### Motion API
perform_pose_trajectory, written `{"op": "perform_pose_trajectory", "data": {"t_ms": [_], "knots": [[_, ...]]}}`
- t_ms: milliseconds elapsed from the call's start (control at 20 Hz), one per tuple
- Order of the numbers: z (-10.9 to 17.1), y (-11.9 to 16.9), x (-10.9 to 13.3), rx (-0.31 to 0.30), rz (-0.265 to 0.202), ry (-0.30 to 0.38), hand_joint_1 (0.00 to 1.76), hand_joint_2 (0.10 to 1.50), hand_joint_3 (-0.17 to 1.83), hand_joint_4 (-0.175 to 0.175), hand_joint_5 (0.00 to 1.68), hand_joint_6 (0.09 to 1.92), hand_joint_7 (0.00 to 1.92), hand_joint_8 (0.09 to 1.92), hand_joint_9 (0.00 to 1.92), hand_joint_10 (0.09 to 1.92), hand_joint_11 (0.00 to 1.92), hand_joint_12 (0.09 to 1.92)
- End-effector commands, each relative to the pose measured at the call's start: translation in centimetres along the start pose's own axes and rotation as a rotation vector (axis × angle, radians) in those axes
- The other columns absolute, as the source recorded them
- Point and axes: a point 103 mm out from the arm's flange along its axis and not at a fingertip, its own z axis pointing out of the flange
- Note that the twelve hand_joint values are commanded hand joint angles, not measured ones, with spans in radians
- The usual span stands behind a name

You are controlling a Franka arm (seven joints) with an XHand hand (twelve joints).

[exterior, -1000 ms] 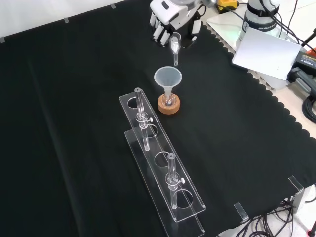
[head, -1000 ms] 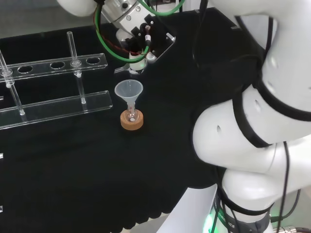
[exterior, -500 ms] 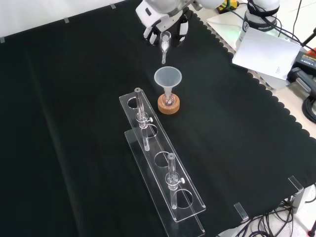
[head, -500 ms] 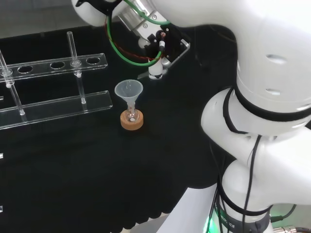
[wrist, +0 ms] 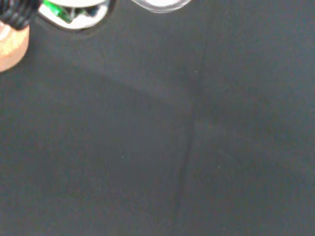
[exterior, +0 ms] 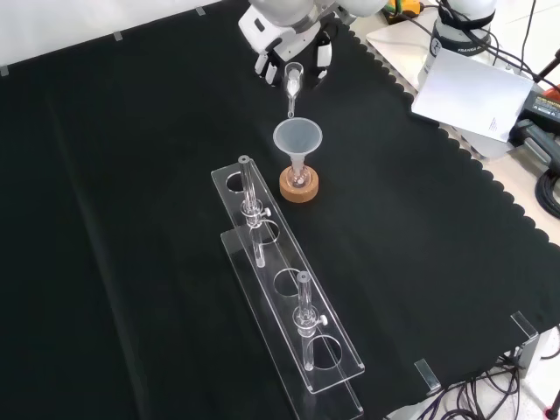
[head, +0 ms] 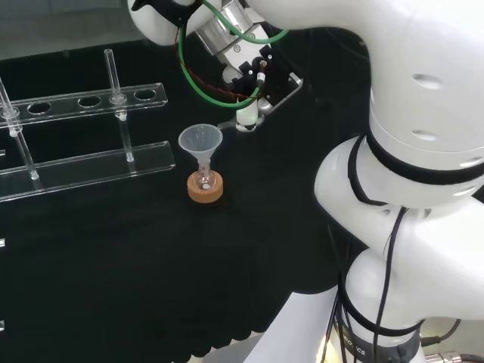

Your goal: Pour all the NaCl from the weighing funnel into the round-bottom flask.

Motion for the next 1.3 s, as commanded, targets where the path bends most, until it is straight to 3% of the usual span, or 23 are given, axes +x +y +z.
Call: {"op": "perform_pose_trajectory", "data": {"t_ms": [50,1300], "knots": [[-1.0,-0.4,1.0,-0.059,-0.033,0.012,1.11,0.68,0.64,0.175,1.25,0.71,0.81,0.65,1.27,0.13,1.06,0.87],[-2.3,-0.6,2.2,-0.001,-0.020,-0.147,1.11,0.68,0.64,0.175,1.25,0.70,0.81,0.65,1.27,0.12,1.05,0.88]]}}
